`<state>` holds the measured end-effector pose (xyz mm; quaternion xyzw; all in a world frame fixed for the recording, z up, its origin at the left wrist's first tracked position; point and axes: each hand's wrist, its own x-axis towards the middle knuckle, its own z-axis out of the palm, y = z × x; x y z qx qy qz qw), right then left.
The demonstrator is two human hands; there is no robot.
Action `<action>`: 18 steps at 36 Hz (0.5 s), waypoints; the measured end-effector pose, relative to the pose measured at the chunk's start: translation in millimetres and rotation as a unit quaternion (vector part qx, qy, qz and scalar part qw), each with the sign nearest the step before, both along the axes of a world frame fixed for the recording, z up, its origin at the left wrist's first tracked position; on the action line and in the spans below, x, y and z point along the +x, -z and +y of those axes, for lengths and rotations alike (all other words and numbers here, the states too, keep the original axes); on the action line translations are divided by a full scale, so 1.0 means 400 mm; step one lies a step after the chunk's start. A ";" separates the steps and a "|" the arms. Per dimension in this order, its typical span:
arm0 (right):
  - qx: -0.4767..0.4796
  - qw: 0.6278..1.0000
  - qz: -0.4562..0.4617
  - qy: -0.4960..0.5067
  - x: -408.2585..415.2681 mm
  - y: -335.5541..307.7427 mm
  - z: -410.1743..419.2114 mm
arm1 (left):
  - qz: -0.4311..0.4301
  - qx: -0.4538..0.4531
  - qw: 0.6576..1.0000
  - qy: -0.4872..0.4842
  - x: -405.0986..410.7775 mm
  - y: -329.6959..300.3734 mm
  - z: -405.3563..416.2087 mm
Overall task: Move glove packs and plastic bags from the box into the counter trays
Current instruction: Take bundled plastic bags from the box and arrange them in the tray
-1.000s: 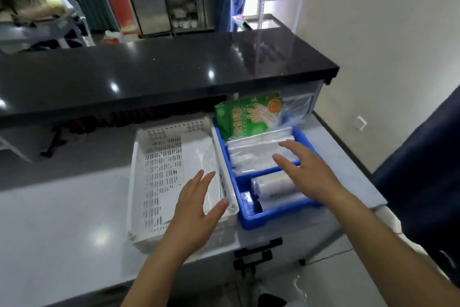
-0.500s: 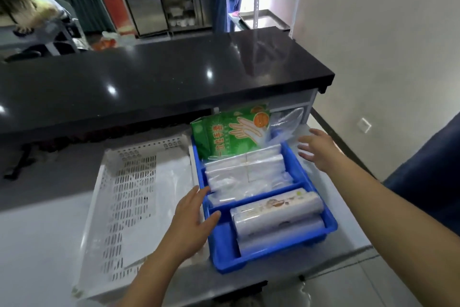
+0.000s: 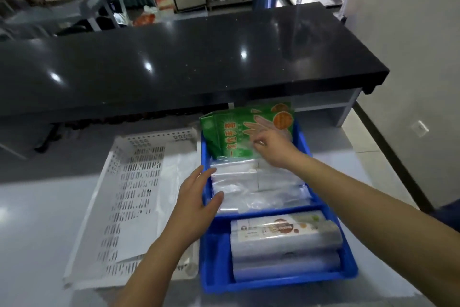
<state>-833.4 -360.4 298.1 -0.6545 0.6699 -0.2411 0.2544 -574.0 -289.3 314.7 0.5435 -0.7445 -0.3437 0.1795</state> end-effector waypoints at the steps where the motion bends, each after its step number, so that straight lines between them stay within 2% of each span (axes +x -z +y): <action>1: 0.023 0.999 0.024 -0.026 0.023 0.004 -0.007 | 0.001 -0.001 1.000 -0.002 -0.003 -0.001 -0.003; 4: 0.098 0.991 0.060 -0.070 0.068 0.020 -0.026 | -0.002 -0.008 1.000 0.000 -0.013 -0.003 -0.012; 11: 0.165 0.975 0.089 -0.121 0.094 0.017 -0.063 | -0.031 -0.012 0.998 0.045 -0.079 -0.019 -0.074; 15: 0.195 0.963 0.056 -0.175 0.072 -0.009 -0.066 | -0.073 0.013 0.994 0.079 -0.151 -0.011 -0.136; 18: 0.193 0.966 0.023 -0.170 0.032 -0.024 -0.047 | -0.129 0.051 0.985 0.103 -0.193 0.004 -0.173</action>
